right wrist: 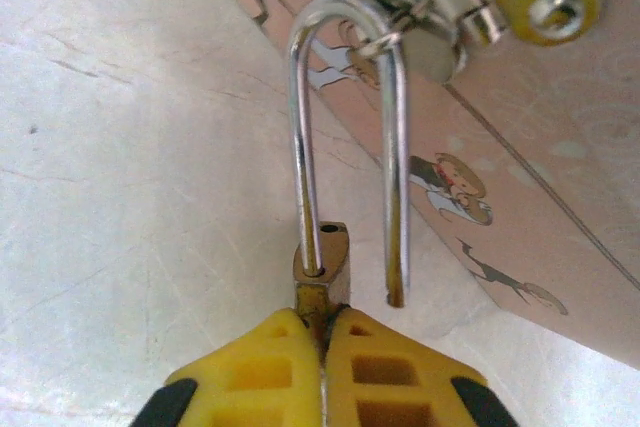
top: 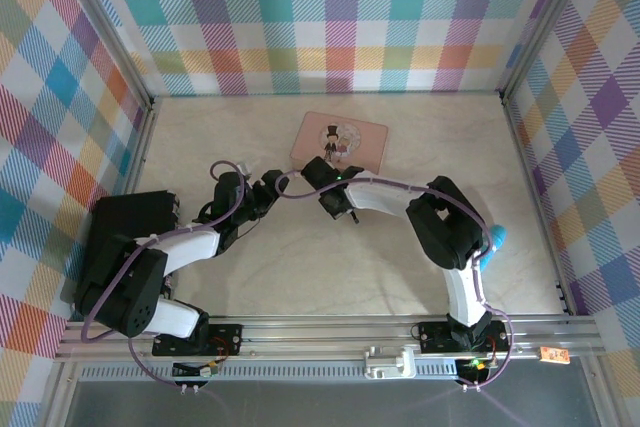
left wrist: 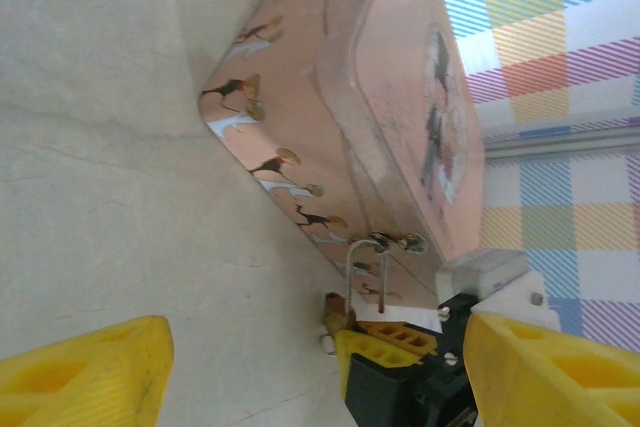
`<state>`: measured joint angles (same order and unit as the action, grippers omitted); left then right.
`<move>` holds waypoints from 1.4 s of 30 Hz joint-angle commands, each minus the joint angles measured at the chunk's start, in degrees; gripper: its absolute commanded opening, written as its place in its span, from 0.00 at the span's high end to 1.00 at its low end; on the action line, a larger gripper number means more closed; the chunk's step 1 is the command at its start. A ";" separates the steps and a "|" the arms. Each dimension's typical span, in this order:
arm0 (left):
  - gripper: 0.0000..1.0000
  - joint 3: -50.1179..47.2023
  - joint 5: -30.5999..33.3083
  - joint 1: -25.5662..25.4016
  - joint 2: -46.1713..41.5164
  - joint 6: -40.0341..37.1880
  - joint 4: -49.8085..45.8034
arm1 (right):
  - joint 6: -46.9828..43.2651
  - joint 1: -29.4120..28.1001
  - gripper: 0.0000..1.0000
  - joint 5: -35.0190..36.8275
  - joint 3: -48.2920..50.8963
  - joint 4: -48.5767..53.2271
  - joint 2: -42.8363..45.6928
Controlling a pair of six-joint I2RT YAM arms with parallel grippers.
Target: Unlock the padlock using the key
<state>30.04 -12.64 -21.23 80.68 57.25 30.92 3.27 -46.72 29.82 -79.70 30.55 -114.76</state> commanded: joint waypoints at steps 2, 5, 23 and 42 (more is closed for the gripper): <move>0.26 -1.39 -5.22 0.23 3.50 -0.71 11.30 | -5.96 2.02 1.00 -14.76 3.49 -4.43 3.63; 0.30 -1.02 -9.02 -0.08 7.60 0.20 18.68 | -7.72 4.78 1.00 -23.83 4.97 -5.78 5.61; 0.56 8.84 -7.25 -8.84 24.60 -0.76 24.88 | -6.93 13.93 1.00 -50.89 8.78 -10.99 9.17; 0.81 15.65 -2.74 -11.11 31.78 -2.59 18.82 | -6.94 13.93 1.00 -52.32 8.77 -12.44 9.24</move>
<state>43.90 -16.40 -31.73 111.11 56.01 50.92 -2.61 -32.58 -18.98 -70.74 19.88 -107.18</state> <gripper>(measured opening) 0.194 0.055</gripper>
